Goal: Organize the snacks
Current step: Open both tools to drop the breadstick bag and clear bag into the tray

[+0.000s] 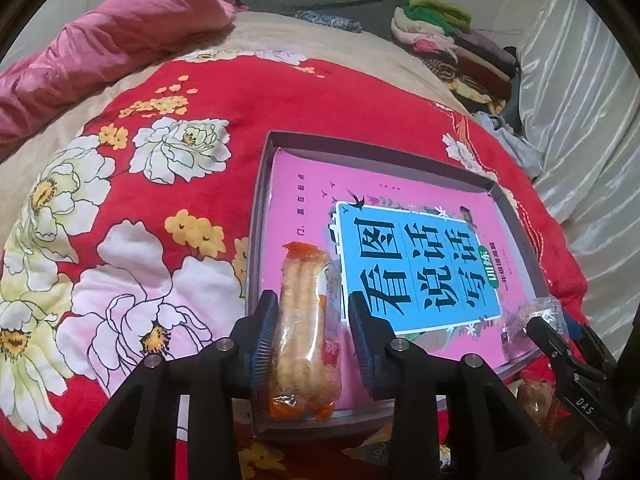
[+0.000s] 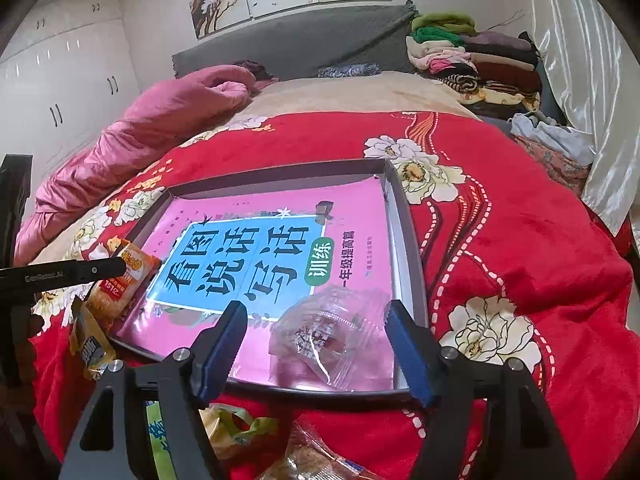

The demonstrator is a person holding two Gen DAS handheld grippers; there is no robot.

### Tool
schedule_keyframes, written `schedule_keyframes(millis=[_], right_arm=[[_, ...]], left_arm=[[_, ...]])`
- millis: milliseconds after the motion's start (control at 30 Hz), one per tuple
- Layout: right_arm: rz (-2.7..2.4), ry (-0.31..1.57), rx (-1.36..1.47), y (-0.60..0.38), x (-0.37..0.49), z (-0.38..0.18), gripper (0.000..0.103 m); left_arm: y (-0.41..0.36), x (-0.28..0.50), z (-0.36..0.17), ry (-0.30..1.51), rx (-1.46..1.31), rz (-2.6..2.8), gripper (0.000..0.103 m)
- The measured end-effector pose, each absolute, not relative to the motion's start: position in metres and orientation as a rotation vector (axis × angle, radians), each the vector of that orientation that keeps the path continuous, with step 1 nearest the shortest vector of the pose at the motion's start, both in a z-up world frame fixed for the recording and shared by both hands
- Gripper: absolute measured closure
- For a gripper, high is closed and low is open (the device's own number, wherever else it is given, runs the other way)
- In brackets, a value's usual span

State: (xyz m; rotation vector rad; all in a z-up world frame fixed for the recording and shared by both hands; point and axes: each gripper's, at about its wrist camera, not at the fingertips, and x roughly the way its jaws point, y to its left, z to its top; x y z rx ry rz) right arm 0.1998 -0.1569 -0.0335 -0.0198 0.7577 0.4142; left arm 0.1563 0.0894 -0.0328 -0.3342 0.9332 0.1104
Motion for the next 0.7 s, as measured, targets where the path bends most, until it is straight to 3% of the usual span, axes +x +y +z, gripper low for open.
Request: schedule_keyframes(millis=[700], right_arm=[[0.446,0.716,-0.045,-0.153,0.194,-0.025,0.024]], left_arm=[[0.098,0.145,-0.017,0.905,-0.362,0.100,0.049]])
